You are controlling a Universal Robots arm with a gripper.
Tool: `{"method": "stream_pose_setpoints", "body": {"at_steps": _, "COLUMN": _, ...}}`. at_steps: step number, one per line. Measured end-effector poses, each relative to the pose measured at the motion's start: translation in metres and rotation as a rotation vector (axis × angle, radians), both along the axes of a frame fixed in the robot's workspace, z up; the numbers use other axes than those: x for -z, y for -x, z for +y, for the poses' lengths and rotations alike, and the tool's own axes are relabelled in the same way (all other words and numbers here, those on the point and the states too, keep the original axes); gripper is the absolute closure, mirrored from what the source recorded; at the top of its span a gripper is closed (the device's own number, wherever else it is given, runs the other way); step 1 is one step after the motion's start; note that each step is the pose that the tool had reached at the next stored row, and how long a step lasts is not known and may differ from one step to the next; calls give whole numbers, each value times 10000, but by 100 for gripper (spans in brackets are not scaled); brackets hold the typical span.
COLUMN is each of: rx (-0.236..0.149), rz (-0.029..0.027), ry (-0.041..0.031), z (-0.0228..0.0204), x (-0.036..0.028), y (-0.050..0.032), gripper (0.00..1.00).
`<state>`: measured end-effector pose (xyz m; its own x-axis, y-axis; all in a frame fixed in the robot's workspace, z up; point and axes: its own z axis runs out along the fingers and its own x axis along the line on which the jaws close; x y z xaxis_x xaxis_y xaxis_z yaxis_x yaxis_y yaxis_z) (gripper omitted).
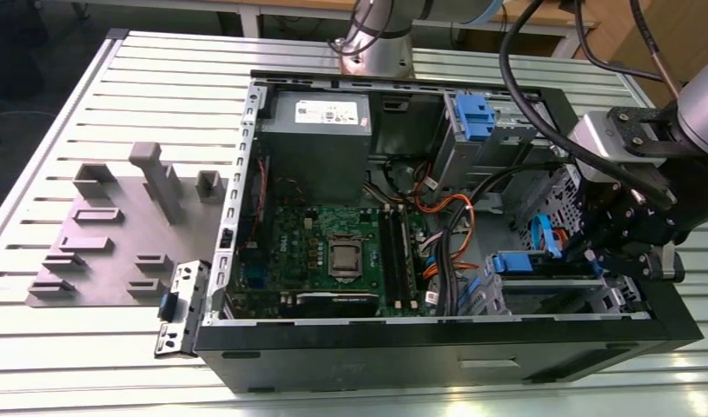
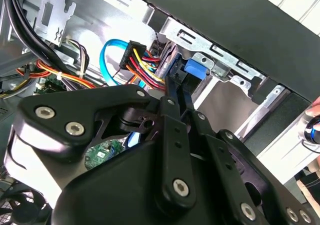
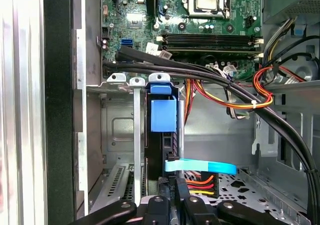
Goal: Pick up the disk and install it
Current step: 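Insert the second disk wire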
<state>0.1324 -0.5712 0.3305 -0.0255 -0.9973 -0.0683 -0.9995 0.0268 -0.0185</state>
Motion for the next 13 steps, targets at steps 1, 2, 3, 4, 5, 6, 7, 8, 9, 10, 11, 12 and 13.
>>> {"method": "stream_pose_setpoints", "body": {"at_steps": 1, "rx": 0, "rz": 0, "ry": 0, "z": 0, "x": 0, "y": 0, "gripper": 83}}
{"method": "stream_pose_setpoints", "body": {"at_steps": 2, "rx": 4, "rz": 0, "ry": -3, "z": 0, "x": -4, "y": 0, "gripper": 83}}
{"method": "stream_pose_setpoints", "body": {"at_steps": 3, "rx": 9, "rz": 1, "ry": -10, "z": 0, "x": -9, "y": 0, "gripper": 83}}
{"method": "stream_pose_setpoints", "body": {"at_steps": 4, "rx": 14, "rz": 1, "ry": -15, "z": 0, "x": -14, "y": 0, "gripper": 83}}
{"method": "stream_pose_setpoints", "body": {"at_steps": 5, "rx": 21, "rz": 1, "ry": -14, "z": 0, "x": -15, "y": 0, "gripper": 83}}
{"method": "stream_pose_setpoints", "body": {"at_steps": 6, "rx": 35, "rz": 1, "ry": -10, "z": 0, "x": -18, "y": 0, "gripper": 83}}
{"method": "stream_pose_setpoints", "body": {"at_steps": 7, "rx": 57, "rz": 1, "ry": -3, "z": 0, "x": -25, "y": 0, "gripper": 83}}
{"method": "stream_pose_setpoints", "body": {"at_steps": 8, "rx": 81, "rz": 1, "ry": -3, "z": 0, "x": -31, "y": 0, "gripper": 83}}
{"method": "stream_pose_setpoints", "body": {"at_steps": 9, "rx": 100, "rz": 0, "ry": -3, "z": 0, "x": -44, "y": 0, "gripper": 83}}
{"method": "stream_pose_setpoints", "body": {"at_steps": 10, "rx": 110, "rz": 0, "ry": -4, "z": 0, "x": -52, "y": -1, "gripper": 83}}
{"method": "stream_pose_setpoints", "body": {"at_steps": 11, "rx": 121, "rz": 1, "ry": -5, "z": 0, "x": -52, "y": -1, "gripper": 83}}
{"method": "stream_pose_setpoints", "body": {"at_steps": 12, "rx": 134, "rz": 0, "ry": -6, "z": 0, "x": -53, "y": -1, "gripper": 83}}
{"method": "stream_pose_setpoints", "body": {"at_steps": 13, "rx": 157, "rz": 0, "ry": -5, "z": 0, "x": -53, "y": -2, "gripper": 83}}
